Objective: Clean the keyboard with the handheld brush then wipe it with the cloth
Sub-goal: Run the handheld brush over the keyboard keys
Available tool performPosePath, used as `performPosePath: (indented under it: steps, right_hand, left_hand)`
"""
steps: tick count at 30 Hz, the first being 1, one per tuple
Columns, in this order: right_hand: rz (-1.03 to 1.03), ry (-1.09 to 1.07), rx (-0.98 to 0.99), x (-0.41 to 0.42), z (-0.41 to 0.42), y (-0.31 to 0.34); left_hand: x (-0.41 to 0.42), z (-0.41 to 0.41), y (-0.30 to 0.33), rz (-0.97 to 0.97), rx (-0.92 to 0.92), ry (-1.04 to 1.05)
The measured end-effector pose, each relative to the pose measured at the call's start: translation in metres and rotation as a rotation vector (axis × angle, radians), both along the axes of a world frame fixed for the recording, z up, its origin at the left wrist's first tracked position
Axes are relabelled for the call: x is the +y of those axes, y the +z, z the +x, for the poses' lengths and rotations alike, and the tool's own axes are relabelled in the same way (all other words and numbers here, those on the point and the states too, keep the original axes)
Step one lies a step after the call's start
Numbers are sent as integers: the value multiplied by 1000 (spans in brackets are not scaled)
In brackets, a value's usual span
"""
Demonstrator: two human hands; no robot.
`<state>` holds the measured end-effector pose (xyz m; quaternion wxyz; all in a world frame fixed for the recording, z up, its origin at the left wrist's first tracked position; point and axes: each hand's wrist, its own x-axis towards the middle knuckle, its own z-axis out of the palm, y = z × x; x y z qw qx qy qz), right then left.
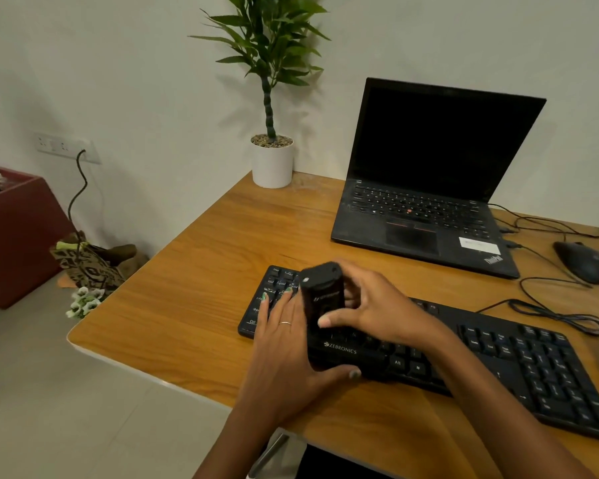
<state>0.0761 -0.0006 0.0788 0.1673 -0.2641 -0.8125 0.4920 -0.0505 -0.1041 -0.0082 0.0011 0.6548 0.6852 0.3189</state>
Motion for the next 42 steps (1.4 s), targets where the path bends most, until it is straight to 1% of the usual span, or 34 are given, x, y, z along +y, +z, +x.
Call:
performPosePath:
  steps: [2,5,7,9,10,13,14,17,18,21,22,25,26,29,33,35,38,42]
  right_hand:
    - [5,10,-16,1,-1,-2]
    - [10,-82,61,11,4,3]
    - [-16,-51,51,6,4,1]
    - [-34,9,0,2,2,-4]
    - [-42,-4,7,4,3,-4]
    - [-4,-136,74,19,9,-2]
    - [-9,-139,72,20,9,-2]
    - [2,-37,-5,13,5,-6]
    - [-3,-37,5,15,5,-4]
    - [-17,-135,84,27,10,0]
    - [-32,-129,79,26,10,-1]
    - [-74,-19,28,16,8,-10]
    - [-80,-32,36,17,9,-10]
    - [-70,-179,90,32,17,-8]
    - [64,-213,57,30,13,-7]
    - [97,-271,100,29,14,-6]
    - [100,-448,221,29,20,-6]
    - [246,-658,298,29,24,-9]
  left_hand:
    - [0,0,2,2,-3,0]
    - [-1,0,1,-4,11,12]
    - [-1,0,1,-9,3,8]
    - [0,-1,2,-6,0,2]
    - [0,-1,2,-8,1,2]
    - [0,0,2,-20,15,18]
    - [-1,1,1,-25,15,21]
    - [-1,-1,3,-40,16,25]
    - [-1,-1,3,-38,16,24]
    - [-1,0,3,-33,7,23]
    - [-2,1,2,-35,7,25]
    - [-1,-1,3,-52,14,29]
    - [0,-1,3,-56,17,31]
    - [-1,0,4,-51,17,28]
    - [-3,0,5,-61,23,38]
    - [-3,0,5,-65,21,40]
    - [-3,1,5,-68,25,30]
    - [-1,0,5,-74,22,40]
